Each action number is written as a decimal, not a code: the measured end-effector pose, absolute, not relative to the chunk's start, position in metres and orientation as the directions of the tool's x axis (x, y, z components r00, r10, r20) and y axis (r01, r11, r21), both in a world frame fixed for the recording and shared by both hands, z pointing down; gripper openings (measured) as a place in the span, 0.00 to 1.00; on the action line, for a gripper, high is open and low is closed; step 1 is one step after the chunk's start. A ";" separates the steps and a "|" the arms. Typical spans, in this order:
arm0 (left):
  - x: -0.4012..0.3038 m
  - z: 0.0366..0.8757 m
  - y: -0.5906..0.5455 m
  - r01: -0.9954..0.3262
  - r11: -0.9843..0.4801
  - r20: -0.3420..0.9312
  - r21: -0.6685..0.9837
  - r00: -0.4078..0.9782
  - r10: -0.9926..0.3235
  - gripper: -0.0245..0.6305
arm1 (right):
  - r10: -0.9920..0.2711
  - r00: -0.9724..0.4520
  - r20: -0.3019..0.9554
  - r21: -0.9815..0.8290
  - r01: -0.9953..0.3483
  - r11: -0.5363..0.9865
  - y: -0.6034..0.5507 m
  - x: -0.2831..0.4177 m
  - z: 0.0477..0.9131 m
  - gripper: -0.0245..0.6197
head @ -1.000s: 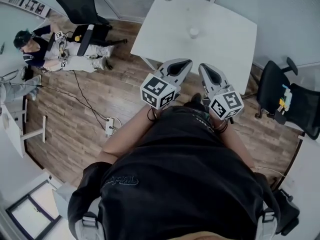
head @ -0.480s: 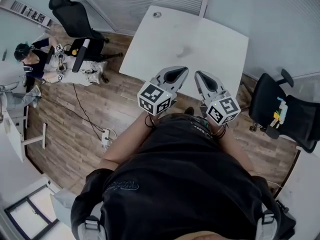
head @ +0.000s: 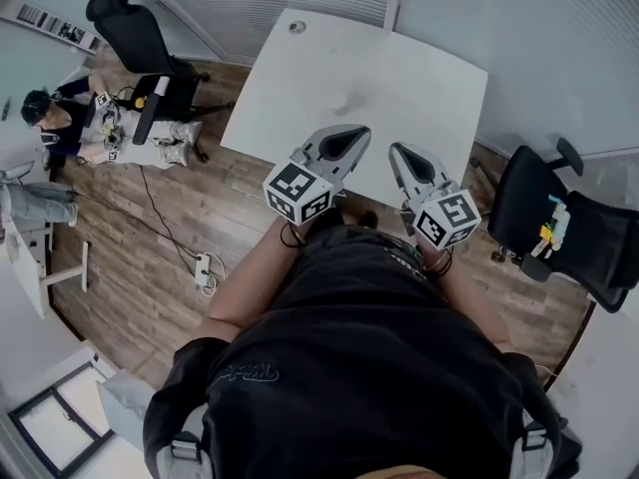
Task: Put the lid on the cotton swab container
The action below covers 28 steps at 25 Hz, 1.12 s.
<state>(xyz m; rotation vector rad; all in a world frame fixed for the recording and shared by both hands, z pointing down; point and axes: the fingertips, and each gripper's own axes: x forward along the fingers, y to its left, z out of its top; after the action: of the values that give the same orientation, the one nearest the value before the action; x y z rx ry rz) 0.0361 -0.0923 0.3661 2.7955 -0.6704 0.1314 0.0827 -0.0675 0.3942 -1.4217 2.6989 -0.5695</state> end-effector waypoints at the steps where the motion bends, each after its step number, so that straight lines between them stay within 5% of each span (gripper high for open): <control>1: 0.038 0.367 -0.094 -0.456 -0.859 0.145 0.233 0.889 -0.433 0.06 | -0.804 -0.580 0.131 -0.337 -0.789 0.514 -0.071 0.084 0.394 0.07; 28: 0.015 0.413 -0.159 -0.476 -0.873 0.240 0.108 0.864 -0.442 0.06 | -0.733 -0.650 0.203 -0.280 -0.756 0.592 -0.146 0.060 0.412 0.07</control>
<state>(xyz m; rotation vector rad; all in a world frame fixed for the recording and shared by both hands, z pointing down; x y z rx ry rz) 0.0151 -0.1589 0.4125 2.8743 -0.7134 0.3117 0.0597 -0.1459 0.4121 -1.3393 2.8624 -0.5533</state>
